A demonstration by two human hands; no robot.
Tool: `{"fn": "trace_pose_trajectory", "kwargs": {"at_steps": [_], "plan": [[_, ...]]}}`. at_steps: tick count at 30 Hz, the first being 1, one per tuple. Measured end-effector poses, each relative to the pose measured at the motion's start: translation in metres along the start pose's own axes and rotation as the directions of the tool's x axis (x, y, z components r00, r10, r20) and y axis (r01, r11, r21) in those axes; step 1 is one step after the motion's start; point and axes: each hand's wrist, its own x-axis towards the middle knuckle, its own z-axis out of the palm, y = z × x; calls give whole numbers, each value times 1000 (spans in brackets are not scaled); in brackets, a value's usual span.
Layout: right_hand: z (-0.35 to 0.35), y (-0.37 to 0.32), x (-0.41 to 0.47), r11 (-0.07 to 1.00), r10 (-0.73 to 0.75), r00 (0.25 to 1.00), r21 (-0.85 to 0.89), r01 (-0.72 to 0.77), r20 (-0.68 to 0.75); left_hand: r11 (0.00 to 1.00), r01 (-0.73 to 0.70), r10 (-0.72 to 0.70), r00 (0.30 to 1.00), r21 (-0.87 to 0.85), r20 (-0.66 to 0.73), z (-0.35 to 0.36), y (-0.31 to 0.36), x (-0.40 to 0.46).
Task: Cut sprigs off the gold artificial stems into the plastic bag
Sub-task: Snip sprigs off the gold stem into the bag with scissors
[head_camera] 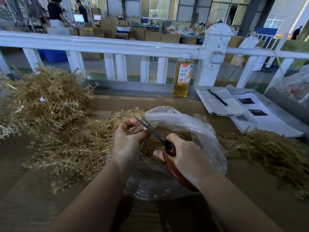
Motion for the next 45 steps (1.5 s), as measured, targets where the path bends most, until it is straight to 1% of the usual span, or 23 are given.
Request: {"fn": "trace_pose_trajectory", "kwargs": {"at_steps": [4, 6, 9, 11, 13, 15, 17, 20, 24, 28, 31, 35, 41, 45], "plan": [[1, 2, -1, 1000, -11, 1000, -20, 11, -6, 999, 6, -5, 999, -36, 43, 0, 0, 1], [2, 4, -2, 1000, -10, 1000, -20, 10, -7, 1000, 1, 1, 998, -27, 56, -1, -2, 3], [2, 6, -2, 1000, -13, 1000, -22, 13, -24, 1000, -10, 10, 998, -2, 55, -1, -5, 4], [1, 8, -3, 1000, -8, 999, -26, 7, -33, 999, 12, -10, 999, -47, 45, 0, -5, 4], [1, 9, -4, 999, -8, 999, -32, 7, -34, 993, 48, -46, 999, -111, 21, 1, -4, 5], [0, 8, -4, 999, -13, 999, -52, 11, -38, 987, 78, -85, 995, -141, -43, 2, -4, 7], [0, 8, -6, 998, -15, 999, -55, 13, -41, 984, 96, -112, 989, -152, -101, 2, -5, 8], [1, 9, -7, 998, -24, 998, -52, 21, -55, 986, 93, -111, 985, -141, -129, 2, -6, 9], [4, 10, -4, 998, -31, 997, -55, 27, -67, 986, 99, -110, 991, -133, -76, 1, -9, 6], [7, 13, -3, 997, -21, 997, -70, 16, -69, 981, 162, -161, 987, -105, 16, -1, -9, 8], [9, 13, -4, 996, -24, 997, -84, 18, -76, 968, 195, -193, 981, -155, 30, -4, -11, 11], [10, 12, -4, 986, -62, 992, -162, 43, -112, 964, 201, -194, 979, -176, 59, -8, -14, 14], [10, 13, -3, 968, -107, 982, -241, 67, -156, 974, 195, -190, 980, -118, 60, -7, -15, 15], [12, 12, -3, 955, -115, 980, -290, 63, -163, 974, 190, -184, 981, -120, 63, -7, -15, 15]]}}
